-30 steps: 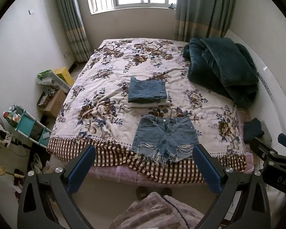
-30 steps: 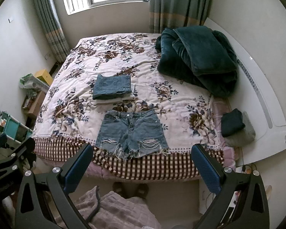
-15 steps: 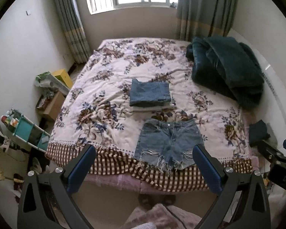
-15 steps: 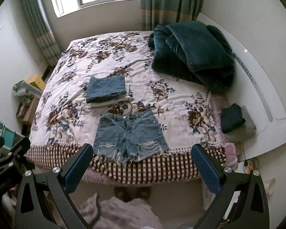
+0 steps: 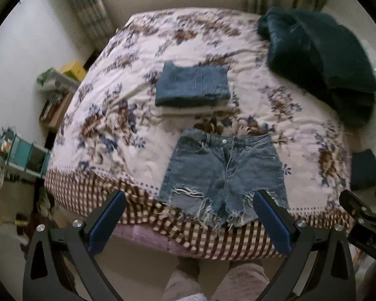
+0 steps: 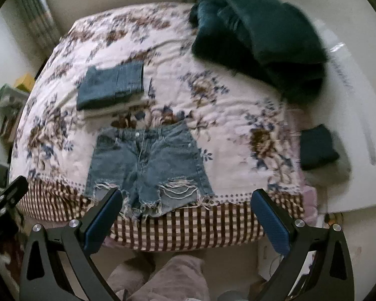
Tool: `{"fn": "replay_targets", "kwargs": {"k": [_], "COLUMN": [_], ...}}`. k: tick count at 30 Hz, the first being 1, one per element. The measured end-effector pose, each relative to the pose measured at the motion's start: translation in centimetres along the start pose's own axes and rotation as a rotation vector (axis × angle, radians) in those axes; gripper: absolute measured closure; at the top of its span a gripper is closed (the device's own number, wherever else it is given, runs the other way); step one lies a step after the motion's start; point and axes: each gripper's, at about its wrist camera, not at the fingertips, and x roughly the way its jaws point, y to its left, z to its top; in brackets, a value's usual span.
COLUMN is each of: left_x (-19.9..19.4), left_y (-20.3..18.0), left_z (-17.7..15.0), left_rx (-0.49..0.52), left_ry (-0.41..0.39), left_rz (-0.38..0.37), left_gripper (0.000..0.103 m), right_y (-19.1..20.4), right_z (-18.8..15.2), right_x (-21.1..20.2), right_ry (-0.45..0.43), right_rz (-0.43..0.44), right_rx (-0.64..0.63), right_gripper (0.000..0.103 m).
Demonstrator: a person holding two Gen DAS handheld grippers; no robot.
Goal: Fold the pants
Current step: 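Lower both tools and grasp the shorts' waistband and leg hem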
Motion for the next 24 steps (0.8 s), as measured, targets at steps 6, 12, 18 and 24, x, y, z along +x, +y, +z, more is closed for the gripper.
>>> {"fn": "replay_targets", "kwargs": {"k": [6, 12, 18, 24], "left_x": [11.1, 22.6, 29.2, 33.5], "left_y": [-6.0, -12.6, -19.6, -24.8], "left_z": [0.1, -1.8, -4.9, -9.2], "left_rx": [-0.087, -0.076, -0.084, -0.139], "left_ry": [0.123, 0.247, 0.327, 0.404], "left_rz": [0.058, 0.07, -0.014, -0.097], "left_gripper": [0.0, 0.0, 0.0, 0.0], "right_y": [-3.6, -6.6, -8.7, -7.2], "right_z": [4.0, 7.1, 9.4, 10.6], "right_x": [12.4, 25.6, 38.1, 45.6], "right_ry": [0.105, 0.259, 0.398, 0.433], "right_rz": [0.073, 0.169, 0.227, 0.188], "right_rx": [-0.124, -0.188, -0.206, -0.326], "right_gripper": [0.0, 0.019, 0.019, 0.019]}}
